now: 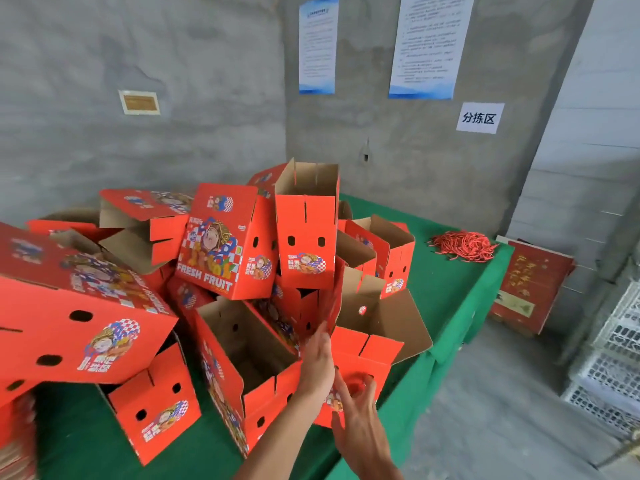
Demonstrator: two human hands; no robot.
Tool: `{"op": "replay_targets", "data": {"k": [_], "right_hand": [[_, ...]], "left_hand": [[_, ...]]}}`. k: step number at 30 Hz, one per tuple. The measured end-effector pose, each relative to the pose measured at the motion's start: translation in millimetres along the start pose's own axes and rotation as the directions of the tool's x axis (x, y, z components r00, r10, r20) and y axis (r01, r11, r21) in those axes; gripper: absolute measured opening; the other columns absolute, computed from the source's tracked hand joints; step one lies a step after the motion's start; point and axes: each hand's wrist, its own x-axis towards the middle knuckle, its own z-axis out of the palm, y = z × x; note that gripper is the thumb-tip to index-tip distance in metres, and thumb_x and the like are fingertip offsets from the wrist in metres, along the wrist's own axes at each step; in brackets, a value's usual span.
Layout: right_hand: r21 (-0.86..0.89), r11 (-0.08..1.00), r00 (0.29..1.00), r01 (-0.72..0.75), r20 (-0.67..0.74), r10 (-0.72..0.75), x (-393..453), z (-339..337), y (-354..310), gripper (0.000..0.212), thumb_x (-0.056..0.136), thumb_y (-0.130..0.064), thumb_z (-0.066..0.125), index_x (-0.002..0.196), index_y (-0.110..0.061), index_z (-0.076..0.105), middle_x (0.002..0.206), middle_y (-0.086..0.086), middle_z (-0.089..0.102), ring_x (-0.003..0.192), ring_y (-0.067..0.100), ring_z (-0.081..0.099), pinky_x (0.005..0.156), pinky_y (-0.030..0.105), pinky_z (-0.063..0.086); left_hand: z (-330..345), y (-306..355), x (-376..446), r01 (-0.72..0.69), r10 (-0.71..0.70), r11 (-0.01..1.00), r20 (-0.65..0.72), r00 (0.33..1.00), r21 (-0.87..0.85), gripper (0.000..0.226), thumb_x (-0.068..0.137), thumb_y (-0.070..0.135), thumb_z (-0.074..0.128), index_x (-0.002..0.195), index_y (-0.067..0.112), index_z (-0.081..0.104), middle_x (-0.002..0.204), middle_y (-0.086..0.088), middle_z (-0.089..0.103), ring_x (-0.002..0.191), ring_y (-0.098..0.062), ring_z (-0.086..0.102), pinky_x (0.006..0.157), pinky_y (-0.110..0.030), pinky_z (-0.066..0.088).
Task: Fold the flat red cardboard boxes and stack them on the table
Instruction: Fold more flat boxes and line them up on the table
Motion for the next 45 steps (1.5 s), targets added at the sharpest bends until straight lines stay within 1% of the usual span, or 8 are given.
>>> {"op": "replay_targets", "data": {"k": [7,20,23,25,29,37,40,45], "right_hand": [[0.015,1.0,0.989,-0.001,0.145,-0.001,11,39,-23,0.086,0.104,-0.037,0.048,0.163,-0.006,-0.006,0.156,0.027,-0.043,0.147,0.037,-0.032,0.125,0.025,0.007],[-0.176,0.975,0.977,0.139,0.186,-0.106,-1,88,-54,0.062,0.107,-0.028,0.04,0.163,-0.01,0.023,0.169,0.01,0.022,0.158,0.037,0.011,0.127,0.04,0.019],[-0.039,0.99,0.987,0.133,0.098,-0.128,-3,70,-96,0.036,0.074,-0.022,0.082,0.107,-0.011,0.075,0.102,0.007,0.074,0.09,0.024,0.074,0.066,0.03,0.053],[0.004,0.946,0.945,0.325,-0.025,-0.325,-4,70,-128,0.037,0.046,-0.013,0.09,0.077,-0.017,0.072,0.065,-0.003,0.065,0.049,0.018,0.062,0.041,0.023,0.038],[0.145,0.835,0.828,0.531,-0.296,-0.475,0,79,-217,0.009,0.085,-0.025,0.07,0.089,-0.025,0.062,0.077,-0.008,0.06,0.068,0.017,0.057,0.056,0.029,0.046],[0.164,0.792,0.748,0.589,-0.482,-0.456,23,97,-377,0.018,0.093,-0.029,0.066,0.104,-0.015,0.072,0.097,0.001,0.068,0.091,0.026,0.065,0.081,0.042,0.053],[0.183,0.786,0.743,0.591,-0.502,-0.442,31,109,-414,0.019,0.094,-0.025,0.071,0.108,-0.013,0.069,0.097,0.002,0.065,0.092,0.028,0.064,0.083,0.042,0.05],[0.19,0.767,0.73,0.613,-0.507,-0.457,31,147,-469,0.023,0.089,-0.018,0.077,0.105,-0.017,0.062,0.093,-0.001,0.063,0.087,0.023,0.061,0.075,0.037,0.048]], "left_hand": [[-18,-11,3,0.02,-0.018,0.997,-0.028,0.999,0.072,0.053,0.111,0.035,0.042,0.161,0.017,0.034,0.166,0.0,0.032,0.154,-0.015,0.028,0.125,-0.031,0.021],[-85,-25,-40,-0.106,0.105,0.985,0.017,0.994,0.137,0.027,0.106,0.023,0.055,0.129,0.028,0.067,0.133,0.016,0.065,0.128,0.008,0.053,0.105,-0.007,0.039],[-114,-24,-53,-0.19,0.199,0.962,-0.027,0.98,0.198,0.026,0.108,0.023,0.053,0.128,0.024,0.07,0.127,0.017,0.068,0.121,0.01,0.058,0.1,-0.008,0.044],[-152,-31,-67,-0.252,0.295,0.911,-0.088,0.952,0.326,0.026,0.107,0.022,0.053,0.127,0.025,0.07,0.122,0.018,0.07,0.114,0.007,0.062,0.092,-0.013,0.05],[-268,-58,-105,-0.143,0.356,0.842,-0.337,0.872,0.52,0.021,0.104,0.039,0.052,0.121,0.043,0.064,0.109,0.025,0.069,0.093,0.002,0.067,0.078,-0.02,0.055],[-450,-52,-144,-0.15,0.333,0.94,-0.731,0.596,0.306,0.017,0.103,0.032,0.061,0.119,0.038,0.062,0.111,0.019,0.068,0.098,-0.007,0.066,0.076,-0.024,0.051],[-494,-54,-143,-0.11,0.317,0.944,-0.757,0.571,0.312,0.027,0.102,0.037,0.061,0.128,0.029,0.059,0.124,0.014,0.064,0.114,-0.007,0.061,0.092,-0.033,0.052],[-554,-60,-131,-0.003,0.21,0.96,-0.714,0.668,0.28,0.053,0.098,0.045,0.065,0.144,0.025,0.046,0.135,0.017,0.051,0.122,-0.002,0.051,0.086,0.0,0.039]]}}
